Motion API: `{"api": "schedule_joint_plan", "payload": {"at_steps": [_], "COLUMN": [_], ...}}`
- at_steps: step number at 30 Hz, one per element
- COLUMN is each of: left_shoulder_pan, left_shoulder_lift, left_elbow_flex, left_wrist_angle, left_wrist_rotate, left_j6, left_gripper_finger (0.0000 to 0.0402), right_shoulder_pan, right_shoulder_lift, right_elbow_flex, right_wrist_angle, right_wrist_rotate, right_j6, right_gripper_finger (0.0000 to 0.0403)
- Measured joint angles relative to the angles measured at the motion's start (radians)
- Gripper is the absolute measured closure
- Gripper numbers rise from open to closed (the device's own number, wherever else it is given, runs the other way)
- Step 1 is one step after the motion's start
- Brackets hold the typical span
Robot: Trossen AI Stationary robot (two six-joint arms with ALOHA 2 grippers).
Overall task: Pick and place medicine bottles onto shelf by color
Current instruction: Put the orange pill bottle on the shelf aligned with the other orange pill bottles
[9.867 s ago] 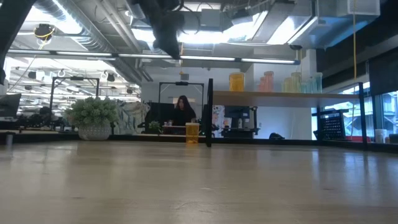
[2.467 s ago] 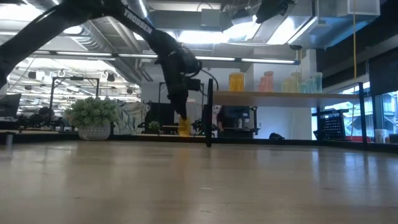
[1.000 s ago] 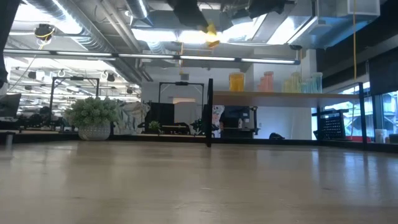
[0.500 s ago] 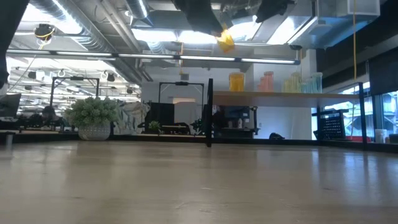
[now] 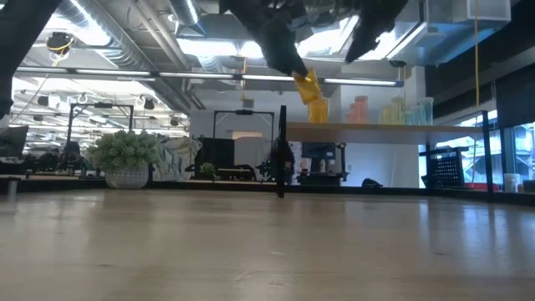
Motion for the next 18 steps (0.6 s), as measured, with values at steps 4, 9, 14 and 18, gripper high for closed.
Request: {"api": "schedule_joint_plan", "payload": {"at_steps": [4,9,14,18], "left_shoulder_pan": [0.000,0.004,0.005,0.004], "left_shoulder_lift": [0.001,-0.004,-0.008,-0.008], "left_elbow_flex": [0.000,0.000,0.000,0.000], "left_wrist_angle": [-0.013,-0.067,-0.093,-0.093], "left_wrist_rotate": [-0.026,-0.082,-0.095,-0.098], "left_j6": [0.000,0.001,0.001,0.001], "left_gripper_finger": [0.0206,0.0206,0.0206,0.0206], "right_shoulder_pan": [-0.038,-0.078,-0.091,-0.096], "right_shoulder_lift": [0.000,0.001,0.001,0.001], "right_elbow_flex": [-0.120,-0.256,-0.376,-0.459], "right_wrist_angle": [0.181,0.357,0.552,0.702], "right_wrist_rotate": [0.000,0.000,-0.056,-0.093], "right_j6": [-0.002,0.000,-0.026,-0.030], "right_gripper_finger": [0.0234,0.0234,0.0234,0.0234]}}
